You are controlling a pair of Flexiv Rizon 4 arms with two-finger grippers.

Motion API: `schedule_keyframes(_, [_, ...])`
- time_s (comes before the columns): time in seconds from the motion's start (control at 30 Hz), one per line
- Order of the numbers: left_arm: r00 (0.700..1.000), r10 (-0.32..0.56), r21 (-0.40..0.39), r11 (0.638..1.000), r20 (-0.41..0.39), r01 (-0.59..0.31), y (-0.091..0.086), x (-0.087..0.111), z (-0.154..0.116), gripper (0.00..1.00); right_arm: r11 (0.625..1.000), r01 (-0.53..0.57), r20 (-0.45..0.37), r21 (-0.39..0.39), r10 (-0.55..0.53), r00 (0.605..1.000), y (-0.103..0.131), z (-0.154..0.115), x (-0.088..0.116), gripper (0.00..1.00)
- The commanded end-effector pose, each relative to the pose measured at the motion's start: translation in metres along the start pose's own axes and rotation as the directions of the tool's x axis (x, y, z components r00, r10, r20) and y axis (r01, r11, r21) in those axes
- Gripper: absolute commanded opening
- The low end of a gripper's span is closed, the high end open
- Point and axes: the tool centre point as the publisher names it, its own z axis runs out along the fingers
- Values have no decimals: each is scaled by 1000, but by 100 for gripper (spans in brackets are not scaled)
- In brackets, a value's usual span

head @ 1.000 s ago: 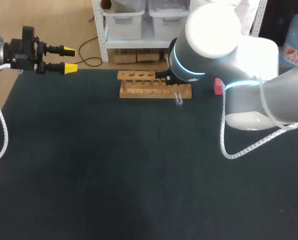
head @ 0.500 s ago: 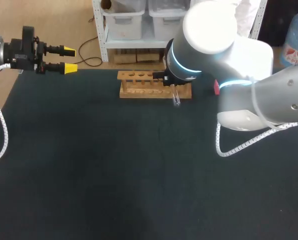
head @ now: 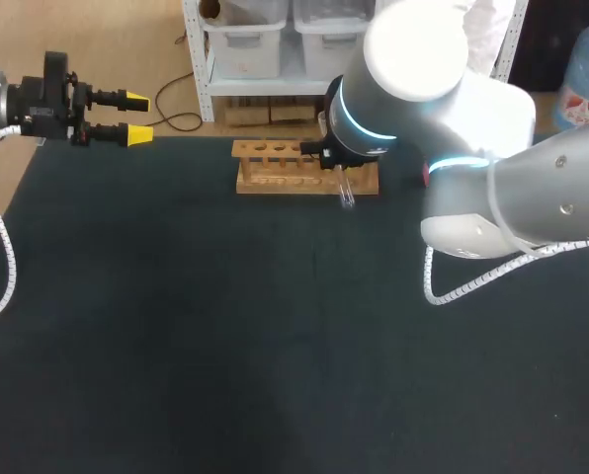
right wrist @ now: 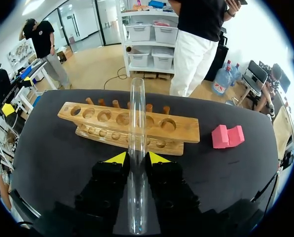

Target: Grasp the test tube, adjust it, and insert it.

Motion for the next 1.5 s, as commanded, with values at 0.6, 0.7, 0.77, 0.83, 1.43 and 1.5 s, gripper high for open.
schedule_keyframes(0.6, [1000,2,-4,1000,2,-2,-2,1,0,100,998,-3,-83,-70,-3,997,5,19,8,0])
schedule_keyframes(0.7, [1000,2,-4,1000,2,-2,-2,1,0,100,997,-4,-91,-75,-3,996,5,21,9,0])
schedule_keyframes(0.77, [1000,2,-4,1000,2,-2,-2,1,0,100,997,-2,-95,-78,-5,995,5,22,9,0])
schedule_keyframes(0.83, [1000,2,-4,1000,2,-2,-2,1,0,100,997,-2,-98,-81,-6,995,5,22,9,0])
schedule_keyframes(1.43, [1000,2,-4,1000,2,-2,-2,1,0,100,999,-50,-45,4,50,998,1,-24,11,0])
schedule_keyframes(1.5, [1000,2,-4,1000,2,-2,-2,1,0,100,999,-50,-37,23,51,998,-1,-30,10,0])
